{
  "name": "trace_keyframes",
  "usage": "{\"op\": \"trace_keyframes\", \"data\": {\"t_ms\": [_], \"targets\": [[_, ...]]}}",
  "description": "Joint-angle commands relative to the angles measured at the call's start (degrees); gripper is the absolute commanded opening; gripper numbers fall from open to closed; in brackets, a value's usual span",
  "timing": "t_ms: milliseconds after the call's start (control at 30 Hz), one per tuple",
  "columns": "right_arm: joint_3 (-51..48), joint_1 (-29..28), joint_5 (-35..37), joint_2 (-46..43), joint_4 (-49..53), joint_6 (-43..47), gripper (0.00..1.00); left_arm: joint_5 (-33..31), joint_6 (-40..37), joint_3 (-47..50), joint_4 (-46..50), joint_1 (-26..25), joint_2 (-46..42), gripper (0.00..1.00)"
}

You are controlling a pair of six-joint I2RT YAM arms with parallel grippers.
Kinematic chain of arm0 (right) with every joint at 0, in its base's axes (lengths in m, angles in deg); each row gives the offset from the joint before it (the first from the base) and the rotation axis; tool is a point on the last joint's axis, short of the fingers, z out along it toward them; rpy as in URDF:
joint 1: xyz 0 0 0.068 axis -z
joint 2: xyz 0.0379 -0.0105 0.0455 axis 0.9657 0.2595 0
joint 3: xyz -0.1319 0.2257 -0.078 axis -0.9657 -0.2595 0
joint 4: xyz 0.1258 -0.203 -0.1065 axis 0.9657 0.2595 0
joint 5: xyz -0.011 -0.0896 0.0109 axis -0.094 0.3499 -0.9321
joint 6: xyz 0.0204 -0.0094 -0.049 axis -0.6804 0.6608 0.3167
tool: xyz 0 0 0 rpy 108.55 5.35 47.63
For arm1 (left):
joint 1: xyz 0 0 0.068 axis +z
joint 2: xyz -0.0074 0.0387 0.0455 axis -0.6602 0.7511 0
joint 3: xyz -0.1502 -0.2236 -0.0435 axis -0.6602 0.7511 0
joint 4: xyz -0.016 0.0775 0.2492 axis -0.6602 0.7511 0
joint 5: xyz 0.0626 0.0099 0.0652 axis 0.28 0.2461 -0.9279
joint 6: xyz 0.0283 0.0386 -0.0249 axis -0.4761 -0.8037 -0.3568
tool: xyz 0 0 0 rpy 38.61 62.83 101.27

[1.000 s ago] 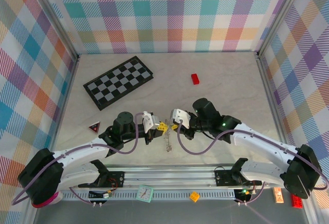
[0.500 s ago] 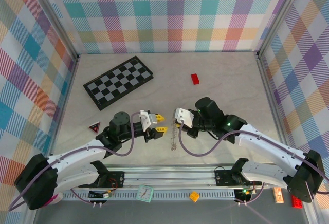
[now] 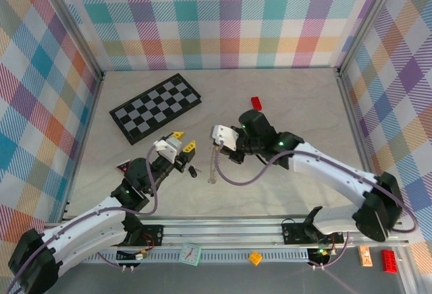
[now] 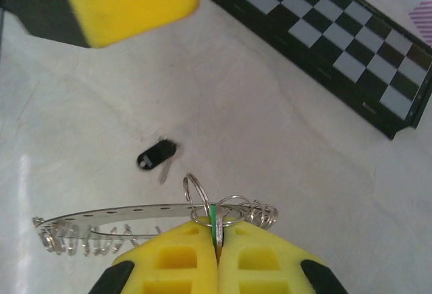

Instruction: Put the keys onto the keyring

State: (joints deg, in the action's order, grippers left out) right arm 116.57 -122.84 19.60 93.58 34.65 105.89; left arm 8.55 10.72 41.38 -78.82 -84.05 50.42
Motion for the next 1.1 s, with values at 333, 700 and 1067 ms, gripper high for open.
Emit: {"op": "trace_keyframes", "data": {"t_ms": [333,700,1067], "targets": [[-1.7,4.9,6.2,10.8,-6.8,3.7,0.0,-15.0,4.5,2.2,2.5,0.0,-5.2,0.47],[-5.6,6.7,21.1,14.2,11.8,7.2,0.0,-15.1,5.6,2.0,0.9,0.5,-1.8,0.47],[-4.9,6.8,29.0,16.0,17.3,8.4,0.3,-15.6,6.4,1.7,2.4,0.7,-2.0,0.47]]}}
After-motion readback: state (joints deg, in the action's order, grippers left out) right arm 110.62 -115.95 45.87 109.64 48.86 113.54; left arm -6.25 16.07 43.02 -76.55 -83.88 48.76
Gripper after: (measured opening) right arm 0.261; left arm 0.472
